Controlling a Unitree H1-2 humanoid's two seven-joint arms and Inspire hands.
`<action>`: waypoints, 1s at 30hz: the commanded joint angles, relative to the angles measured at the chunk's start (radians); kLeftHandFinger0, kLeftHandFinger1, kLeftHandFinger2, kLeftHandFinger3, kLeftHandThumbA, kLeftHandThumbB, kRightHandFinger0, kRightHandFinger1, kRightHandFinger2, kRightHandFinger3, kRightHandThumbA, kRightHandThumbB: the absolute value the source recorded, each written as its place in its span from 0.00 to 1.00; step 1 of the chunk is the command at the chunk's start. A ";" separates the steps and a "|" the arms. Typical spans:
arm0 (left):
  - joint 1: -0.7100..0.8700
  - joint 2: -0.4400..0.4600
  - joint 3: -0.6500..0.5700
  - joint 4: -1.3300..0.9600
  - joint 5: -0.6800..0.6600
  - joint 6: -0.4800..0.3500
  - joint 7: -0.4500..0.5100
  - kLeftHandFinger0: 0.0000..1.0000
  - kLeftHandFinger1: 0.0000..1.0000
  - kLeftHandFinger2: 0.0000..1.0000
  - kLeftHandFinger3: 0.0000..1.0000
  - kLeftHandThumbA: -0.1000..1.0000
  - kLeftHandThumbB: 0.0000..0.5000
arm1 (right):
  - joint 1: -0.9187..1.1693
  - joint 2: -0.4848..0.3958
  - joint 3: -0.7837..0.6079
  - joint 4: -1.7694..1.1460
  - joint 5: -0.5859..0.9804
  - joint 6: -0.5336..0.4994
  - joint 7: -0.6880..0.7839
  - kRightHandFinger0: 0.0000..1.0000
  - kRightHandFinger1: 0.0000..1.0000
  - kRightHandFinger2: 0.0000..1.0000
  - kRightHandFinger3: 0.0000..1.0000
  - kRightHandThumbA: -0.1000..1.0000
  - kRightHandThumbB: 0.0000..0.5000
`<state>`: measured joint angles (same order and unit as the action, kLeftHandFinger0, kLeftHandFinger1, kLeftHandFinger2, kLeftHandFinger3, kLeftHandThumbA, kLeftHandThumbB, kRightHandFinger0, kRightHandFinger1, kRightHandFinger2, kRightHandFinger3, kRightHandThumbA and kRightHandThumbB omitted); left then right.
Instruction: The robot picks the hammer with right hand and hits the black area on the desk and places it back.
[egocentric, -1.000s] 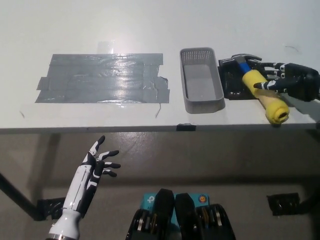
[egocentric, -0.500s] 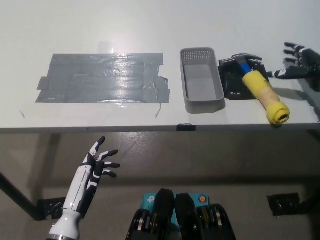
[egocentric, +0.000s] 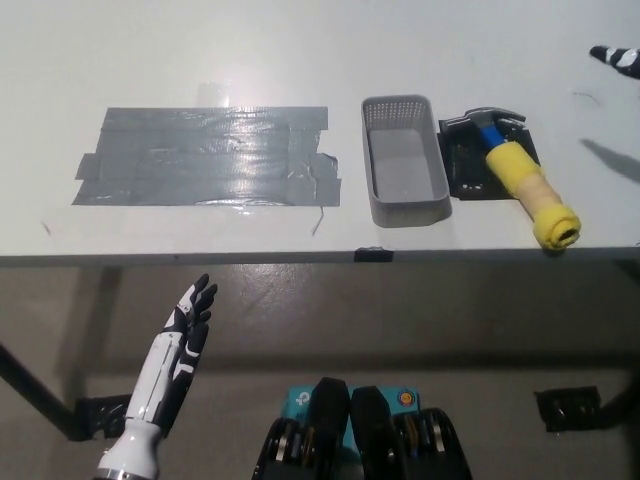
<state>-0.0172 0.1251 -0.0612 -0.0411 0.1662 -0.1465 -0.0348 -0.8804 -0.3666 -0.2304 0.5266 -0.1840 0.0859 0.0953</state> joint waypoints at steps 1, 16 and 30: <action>-0.110 0.010 0.013 0.000 -0.012 -0.049 0.003 1.00 1.00 1.00 1.00 1.00 0.38 | 0.073 0.050 -0.081 -0.890 0.186 -0.038 -0.060 1.00 1.00 1.00 1.00 1.00 0.66; -0.191 0.010 0.012 0.050 -0.030 -0.042 -0.009 1.00 1.00 1.00 1.00 1.00 0.45 | 0.635 0.280 0.183 -1.108 0.062 -0.262 -0.015 1.00 1.00 1.00 1.00 1.00 0.60; -0.121 0.017 0.015 0.036 -0.027 -0.054 -0.007 1.00 1.00 1.00 1.00 1.00 0.42 | 0.747 0.312 0.201 -0.643 -0.008 -0.411 -0.079 1.00 1.00 1.00 1.00 1.00 0.57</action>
<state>-0.1305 0.1254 -0.0551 0.0221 0.1590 -0.1458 -0.0350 -0.1342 -0.0620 -0.0458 -0.2055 -0.1854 -0.0980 0.0784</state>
